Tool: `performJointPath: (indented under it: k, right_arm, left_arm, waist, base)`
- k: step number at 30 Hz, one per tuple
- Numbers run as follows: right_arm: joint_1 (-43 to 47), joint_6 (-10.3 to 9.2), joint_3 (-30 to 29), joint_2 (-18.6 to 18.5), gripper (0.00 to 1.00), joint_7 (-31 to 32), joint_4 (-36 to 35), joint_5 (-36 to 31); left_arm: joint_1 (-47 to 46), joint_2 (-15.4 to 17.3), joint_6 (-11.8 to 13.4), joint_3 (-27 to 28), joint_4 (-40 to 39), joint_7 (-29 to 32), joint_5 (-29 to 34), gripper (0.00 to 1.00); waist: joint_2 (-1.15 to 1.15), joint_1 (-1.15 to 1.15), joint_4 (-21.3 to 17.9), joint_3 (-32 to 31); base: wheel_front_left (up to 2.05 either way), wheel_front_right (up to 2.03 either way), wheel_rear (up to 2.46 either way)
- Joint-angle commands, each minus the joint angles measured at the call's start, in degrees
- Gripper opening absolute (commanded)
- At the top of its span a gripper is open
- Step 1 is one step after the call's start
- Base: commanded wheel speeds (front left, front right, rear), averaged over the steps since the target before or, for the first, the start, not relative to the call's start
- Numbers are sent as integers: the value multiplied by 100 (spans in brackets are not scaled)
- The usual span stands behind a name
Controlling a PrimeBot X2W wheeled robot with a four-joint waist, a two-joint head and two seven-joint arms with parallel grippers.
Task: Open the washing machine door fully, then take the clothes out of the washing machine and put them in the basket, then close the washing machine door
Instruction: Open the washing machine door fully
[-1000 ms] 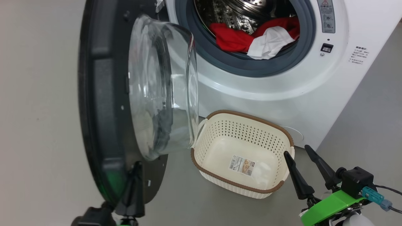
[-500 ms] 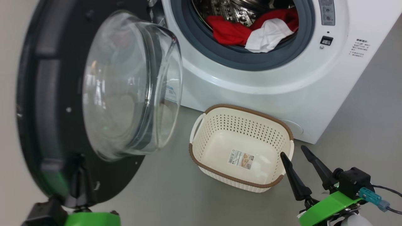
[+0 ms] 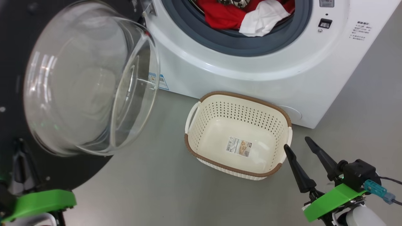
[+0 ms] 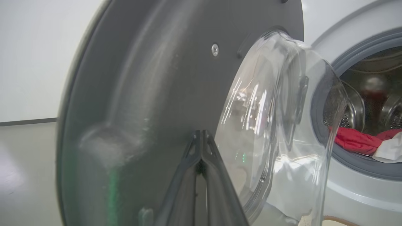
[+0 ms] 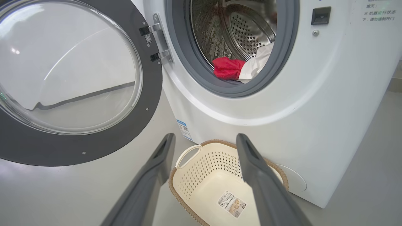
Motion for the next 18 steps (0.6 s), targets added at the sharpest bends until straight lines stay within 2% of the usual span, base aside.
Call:
performJointPath:
  k: [1, 18]
  right_arm:
    - [-145, 37, 150, -77, 100, -52, -155, -16]
    - [-455, 37, 241, -320, 100, -52, -280, 30]
  left_arm:
    - [-211, 225, 15, 343, -91, -28, 80, 0]
    - [-1124, 497, -337, 1580, 750, -28, 296, 0]
  waist:
    - [0, 0, -30, 64]
    - [0, 0, -170, 580]
  base:
    - [0, 0, 0]
    - [0, 0, 0]
